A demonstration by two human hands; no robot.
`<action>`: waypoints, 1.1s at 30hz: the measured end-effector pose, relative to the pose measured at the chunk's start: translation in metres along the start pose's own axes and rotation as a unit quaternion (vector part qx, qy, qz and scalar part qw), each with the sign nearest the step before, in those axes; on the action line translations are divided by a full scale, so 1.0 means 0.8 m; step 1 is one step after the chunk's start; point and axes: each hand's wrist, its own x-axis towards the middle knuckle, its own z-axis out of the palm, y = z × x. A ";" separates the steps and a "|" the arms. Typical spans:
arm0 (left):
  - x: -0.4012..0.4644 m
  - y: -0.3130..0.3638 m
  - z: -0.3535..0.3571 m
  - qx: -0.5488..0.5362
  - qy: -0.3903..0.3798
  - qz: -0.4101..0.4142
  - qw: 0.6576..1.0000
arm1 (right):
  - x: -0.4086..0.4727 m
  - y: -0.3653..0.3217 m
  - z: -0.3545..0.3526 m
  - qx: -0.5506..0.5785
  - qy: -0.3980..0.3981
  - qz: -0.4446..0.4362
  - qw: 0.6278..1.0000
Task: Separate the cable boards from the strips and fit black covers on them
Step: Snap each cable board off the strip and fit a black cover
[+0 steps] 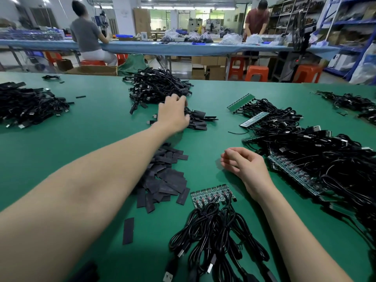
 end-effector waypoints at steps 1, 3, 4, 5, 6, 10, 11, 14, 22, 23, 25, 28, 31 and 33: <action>-0.009 0.013 -0.002 -0.045 0.000 0.000 0.999 | -0.001 0.000 0.000 0.001 -0.001 0.000 1.000; -0.033 0.040 -0.003 -0.158 0.006 -0.022 0.987 | -0.001 0.000 0.001 0.005 -0.004 -0.001 1.000; -0.047 0.054 -0.002 -0.222 0.015 -0.045 0.974 | -0.002 0.000 0.002 0.006 -0.005 0.000 1.000; -0.065 0.068 -0.001 -0.285 0.026 -0.073 0.955 | -0.002 0.000 0.002 0.007 -0.006 0.001 1.000; -0.085 0.082 0.002 -0.340 0.036 -0.100 0.934 | -0.001 -0.001 0.003 0.008 -0.006 0.003 1.000; -0.146 0.110 0.015 -0.434 0.020 -0.160 0.886 | -0.006 -0.003 0.006 -0.002 -0.003 -0.008 1.000; -0.154 0.111 0.017 -0.443 0.008 -0.168 0.880 | -0.007 -0.006 0.007 -0.014 -0.002 -0.010 1.000; -0.166 0.109 0.014 -0.475 -0.014 -0.179 0.861 | -0.012 -0.020 0.007 -0.156 -0.010 -0.025 0.987; -0.170 0.105 0.016 -0.484 -0.012 -0.162 0.860 | -0.035 -0.073 0.021 -0.687 -0.222 0.037 0.691; -0.169 0.105 0.017 -0.489 -0.017 -0.160 0.857 | -0.037 -0.075 0.024 -0.703 -0.222 0.042 0.674; -0.168 0.104 0.018 -0.503 -0.028 -0.159 0.849 | -0.040 -0.075 0.027 -0.722 -0.221 0.049 0.654; -0.166 0.101 0.015 -0.520 -0.061 -0.142 0.840 | -0.041 -0.078 0.027 -0.725 -0.226 0.055 0.648; -0.163 0.094 0.004 -0.507 -0.147 -0.092 0.845 | -0.039 -0.080 0.018 -0.671 -0.227 0.059 0.704; -0.162 0.089 -0.005 -0.519 -0.221 -0.074 0.822 | -0.038 -0.081 0.007 -0.562 -0.228 0.067 0.792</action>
